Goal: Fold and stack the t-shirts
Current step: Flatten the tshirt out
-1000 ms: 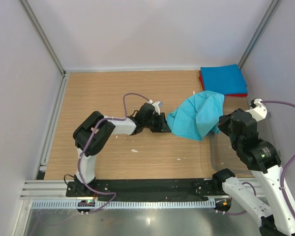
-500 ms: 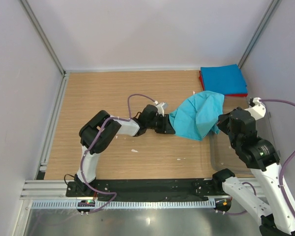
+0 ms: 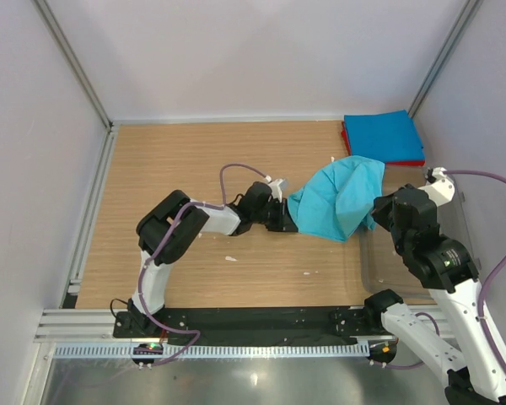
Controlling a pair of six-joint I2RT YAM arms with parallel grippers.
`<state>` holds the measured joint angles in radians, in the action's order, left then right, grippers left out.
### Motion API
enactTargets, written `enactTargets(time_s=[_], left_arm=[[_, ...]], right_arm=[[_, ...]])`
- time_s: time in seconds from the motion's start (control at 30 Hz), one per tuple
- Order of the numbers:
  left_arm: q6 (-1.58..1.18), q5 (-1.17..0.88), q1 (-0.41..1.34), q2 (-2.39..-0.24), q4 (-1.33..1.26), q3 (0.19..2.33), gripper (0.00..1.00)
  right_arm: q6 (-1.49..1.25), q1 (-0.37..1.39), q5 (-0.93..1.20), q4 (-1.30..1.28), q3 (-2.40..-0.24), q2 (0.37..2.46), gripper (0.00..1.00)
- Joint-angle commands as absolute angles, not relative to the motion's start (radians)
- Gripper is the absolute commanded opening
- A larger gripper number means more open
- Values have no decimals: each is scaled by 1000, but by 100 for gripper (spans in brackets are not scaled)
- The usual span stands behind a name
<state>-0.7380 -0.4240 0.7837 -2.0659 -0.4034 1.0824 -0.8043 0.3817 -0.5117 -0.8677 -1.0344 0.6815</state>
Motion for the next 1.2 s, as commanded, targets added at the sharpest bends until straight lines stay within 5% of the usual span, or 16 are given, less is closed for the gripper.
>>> enactTargets(time_s=[0.0,0.4,0.63,0.87,1.17], left_arm=[[-753,-390,788,-2011,-379,1089,0],[-821,-174,781,-1732,-5,1127,0],[-896,-114,586,-1507,317,1190,0],[-841,-115,153,-1416,616,1587,0],[-798,-135,32,-1499,946,2248,0]], right_arm=[[-813,380,-522,-827,-1026,686,1],[-831,380,-479,-776,-1014,730,1],[-778,380,-433,-577,-1072,879,1],[-726,380,-396,-489,-1420,1208,1],[-710,380,-374,-551,-1749,1261,1]])
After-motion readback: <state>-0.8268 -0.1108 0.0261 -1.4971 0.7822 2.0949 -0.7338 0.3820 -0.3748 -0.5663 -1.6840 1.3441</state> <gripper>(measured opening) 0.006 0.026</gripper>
